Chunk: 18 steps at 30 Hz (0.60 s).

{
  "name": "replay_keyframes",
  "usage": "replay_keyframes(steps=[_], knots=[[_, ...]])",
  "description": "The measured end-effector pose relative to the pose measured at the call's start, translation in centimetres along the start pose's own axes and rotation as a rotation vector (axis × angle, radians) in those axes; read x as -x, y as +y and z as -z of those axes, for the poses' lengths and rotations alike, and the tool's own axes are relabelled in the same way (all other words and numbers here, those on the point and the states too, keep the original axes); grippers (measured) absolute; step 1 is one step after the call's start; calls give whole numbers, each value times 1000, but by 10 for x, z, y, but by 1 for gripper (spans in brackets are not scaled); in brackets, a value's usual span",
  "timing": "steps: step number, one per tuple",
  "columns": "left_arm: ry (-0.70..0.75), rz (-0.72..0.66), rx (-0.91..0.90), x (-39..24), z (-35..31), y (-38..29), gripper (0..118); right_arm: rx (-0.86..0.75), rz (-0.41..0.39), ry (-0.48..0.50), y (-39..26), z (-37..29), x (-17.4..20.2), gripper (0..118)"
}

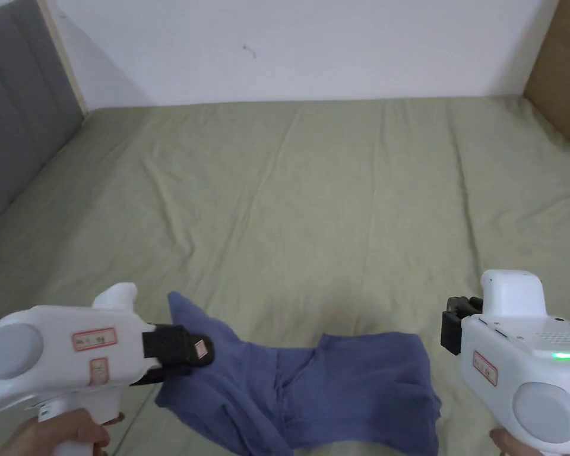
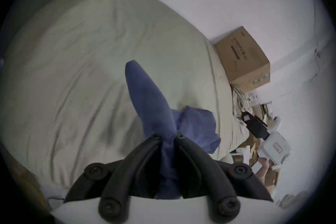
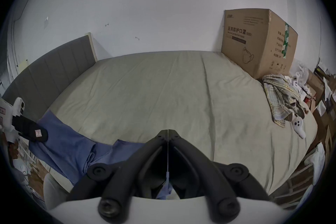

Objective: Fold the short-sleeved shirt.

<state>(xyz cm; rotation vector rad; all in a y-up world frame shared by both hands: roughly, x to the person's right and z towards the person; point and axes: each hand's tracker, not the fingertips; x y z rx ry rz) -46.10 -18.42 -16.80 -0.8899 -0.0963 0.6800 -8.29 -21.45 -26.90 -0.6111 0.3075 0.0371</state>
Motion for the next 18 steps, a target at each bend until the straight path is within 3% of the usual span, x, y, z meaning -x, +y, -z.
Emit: replay_keyframes(steps=[6, 10, 11, 12, 13, 14, 16, 17, 18], knots=[[-66, 180, 86, -86, 73, -1, 7, -11, 35, -40, -8, -5, -33, 1], [-89, 322, 197, -130, 137, -22, 9, -1, 111, -63, -16, -7, -63, 1], [-100, 342, 240, -136, 153, -27, 17, 4, 126, -75, -18, -6, -69, 1], [-106, 322, 288, -141, 168, -32, 33, 17, 142, -91, -20, -4, -76, 1], [-121, 301, 308, -145, 179, -37, 62, 27, 155, -101, -22, -2, -82, 1], [-160, 289, 319, -147, 189, -40, 75, 29, 168, -111, -23, -2, -87, 1], [-183, 259, 303, -151, 196, -43, 82, 30, 171, -110, -25, -3, -94, 1], [-178, 267, 299, -156, 193, -43, 94, 32, 172, -113, -25, -3, -96, 1], [-174, 276, 289, -158, 191, -41, 100, 34, 172, -119, -25, -4, -98, 1]])
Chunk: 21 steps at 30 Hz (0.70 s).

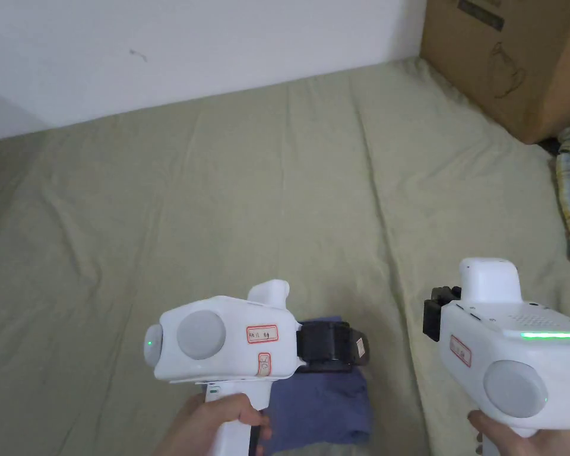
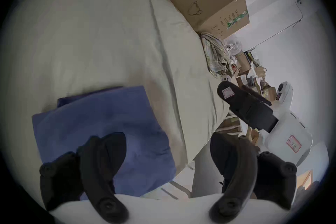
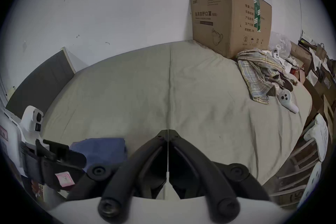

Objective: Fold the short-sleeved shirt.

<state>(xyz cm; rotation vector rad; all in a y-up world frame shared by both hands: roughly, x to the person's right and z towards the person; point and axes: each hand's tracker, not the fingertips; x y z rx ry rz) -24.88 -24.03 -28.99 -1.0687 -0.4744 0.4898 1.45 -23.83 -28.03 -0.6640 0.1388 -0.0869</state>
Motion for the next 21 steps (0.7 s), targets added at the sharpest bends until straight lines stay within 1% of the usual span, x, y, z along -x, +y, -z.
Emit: replay_keyframes(steps=[2, 4, 5, 6, 7, 8, 9, 11, 13, 17, 21], knots=[[30, 22, -25, 2, -13, 2, 100, -1, 0, 2, 0, -1, -2, 1], [48, 8, -66, 8, -31, 3, 99, -3, 1, 4, -1, -1, -1, 1], [55, -7, -79, 14, -39, 2, 93, -3, -3, 6, -2, -1, 0, 1], [86, -30, -94, 21, -46, 0, 80, -3, -9, 9, -3, 0, 1, 1], [127, -44, -105, 29, -52, -2, 45, -3, -17, 10, -4, 0, 3, 1], [173, -45, -106, 36, -53, -6, 18, -4, -25, 10, -5, 0, 5, 1], [232, -51, -97, 45, -51, -12, 5, -5, -32, 12, -5, -1, 7, 1], [276, -93, -46, 58, -43, -21, 5, -11, -43, 17, -6, -2, 10, 1], [211, -124, -23, 64, -32, -30, 4, -17, -49, 21, -5, -1, 13, 1], [152, -104, -16, 49, -5, -33, 4, -16, -53, 29, -2, -1, 16, 1], [151, -80, 0, 25, 24, -22, 3, -18, -65, 24, -3, -4, 14, 1]])
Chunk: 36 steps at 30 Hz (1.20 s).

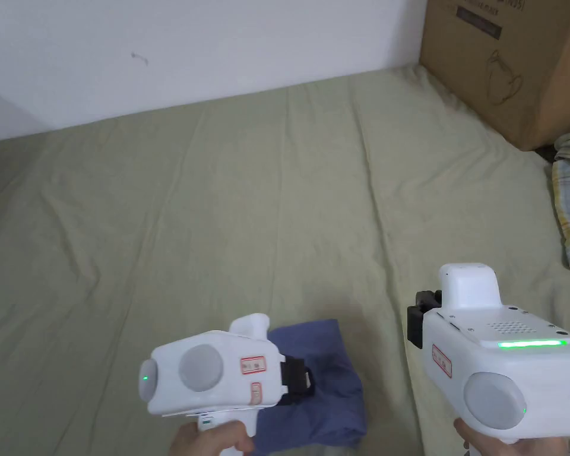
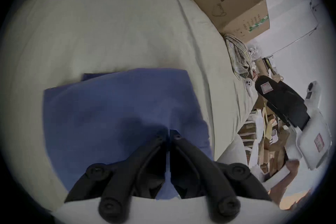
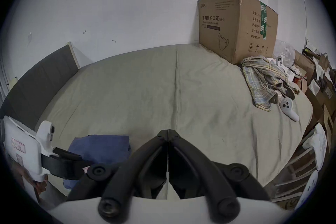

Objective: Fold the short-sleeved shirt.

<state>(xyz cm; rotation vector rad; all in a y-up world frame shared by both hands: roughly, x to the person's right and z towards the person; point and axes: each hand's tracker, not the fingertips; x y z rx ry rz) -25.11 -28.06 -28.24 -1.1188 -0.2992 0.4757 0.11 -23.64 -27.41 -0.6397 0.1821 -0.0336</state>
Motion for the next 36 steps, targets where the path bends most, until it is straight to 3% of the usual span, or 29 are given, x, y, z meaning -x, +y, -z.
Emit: replay_keyframes(steps=[3, 15, 21, 28, 32, 36], knots=[[43, 117, 64, -25, 23, -1, 3, 8, 10, -6, -1, 2, -5, 1], [-15, 181, 97, -56, 49, -21, 3, 23, 33, -17, -5, -2, -17, 1], [-193, 73, -60, -27, -27, -10, 3, 15, 11, 10, 11, -11, -15, 1], [-180, -93, -264, 60, -119, -20, 3, 70, -49, 188, 43, -10, 26, 1], [-138, -206, -296, 114, -135, -44, 3, 221, -56, 323, 40, 16, 62, 1], [-154, -261, -288, 145, -136, -70, 3, 427, -122, 329, 13, 54, 96, 1]])
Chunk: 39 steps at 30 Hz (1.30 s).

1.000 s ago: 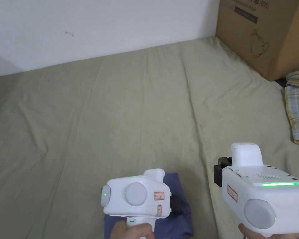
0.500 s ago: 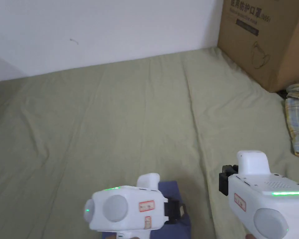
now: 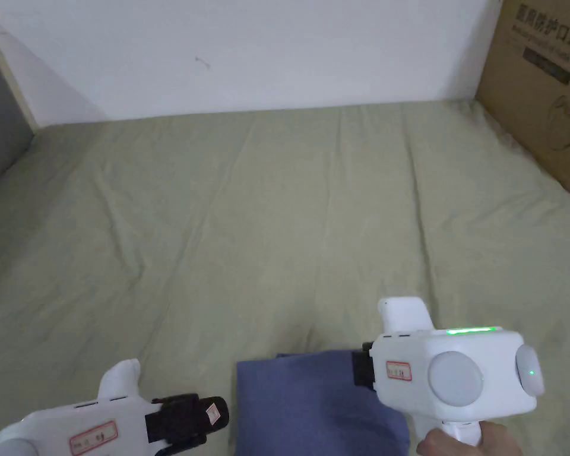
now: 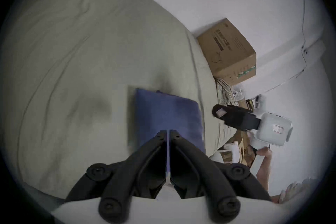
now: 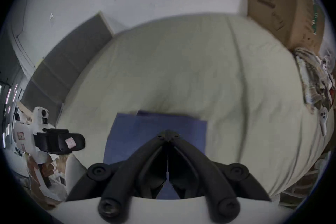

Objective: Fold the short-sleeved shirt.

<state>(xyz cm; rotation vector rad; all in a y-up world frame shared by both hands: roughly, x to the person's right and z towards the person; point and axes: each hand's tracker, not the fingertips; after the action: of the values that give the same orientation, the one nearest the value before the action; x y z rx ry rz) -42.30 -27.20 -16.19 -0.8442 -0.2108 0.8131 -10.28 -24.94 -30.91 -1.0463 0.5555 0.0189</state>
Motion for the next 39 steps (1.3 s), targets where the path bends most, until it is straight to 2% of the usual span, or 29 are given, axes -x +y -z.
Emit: replay_keyframes(steps=[4, 7, 9, 13, 15, 17, 20, 24, 27, 29, 30, 31, 32, 34, 37, 39], knots=[[-40, -76, 10, 23, 3, -9, 3, 125, 14, -20, -12, 38, 2, 1], [-73, -109, -2, 34, 9, -8, 7, 122, 24, -13, -11, 44, -2, 1], [-96, -117, 20, 38, 15, -4, 22, 129, 27, -7, -7, 45, -3, 1], [-109, -115, 72, 41, 35, 1, 85, 141, 19, -11, -8, 49, -2, 1], [-127, -109, 87, 42, 45, 2, 98, 140, 18, -15, -9, 49, -1, 1], [-177, -145, 116, 46, 60, 4, 102, 140, 9, -17, -9, 49, -1, 1], [-214, -219, 159, 53, 86, 4, 102, 142, 11, -10, -8, 50, -3, 1], [-364, -319, 137, 58, 115, 2, 102, 137, 31, 5, -10, 48, -6, 1], [-402, -342, 178, 57, 132, 6, 100, 136, 39, 8, -10, 49, -7, 1], [-367, -277, 229, 50, 138, 11, 69, 135, 34, 7, -10, 49, -7, 1], [-322, -247, 235, 46, 139, 12, 57, 134, 31, 6, -11, 49, -7, 1], [-225, -209, 241, 45, 142, 11, 57, 133, 29, 5, -11, 49, -7, 1], [-175, -216, 266, 48, 148, 10, 27, 132, 28, 3, -11, 50, -7, 1], [-297, -338, 271, 58, 145, 14, 26, 129, 38, 6, -12, 50, -8, 1], [-226, -244, 284, 45, 144, 16, 26, 110, 29, -4, -12, 43, -2, 1], [-208, -234, 294, 41, 137, 21, 26, 52, 11, -14, -12, 34, 5, 1]])
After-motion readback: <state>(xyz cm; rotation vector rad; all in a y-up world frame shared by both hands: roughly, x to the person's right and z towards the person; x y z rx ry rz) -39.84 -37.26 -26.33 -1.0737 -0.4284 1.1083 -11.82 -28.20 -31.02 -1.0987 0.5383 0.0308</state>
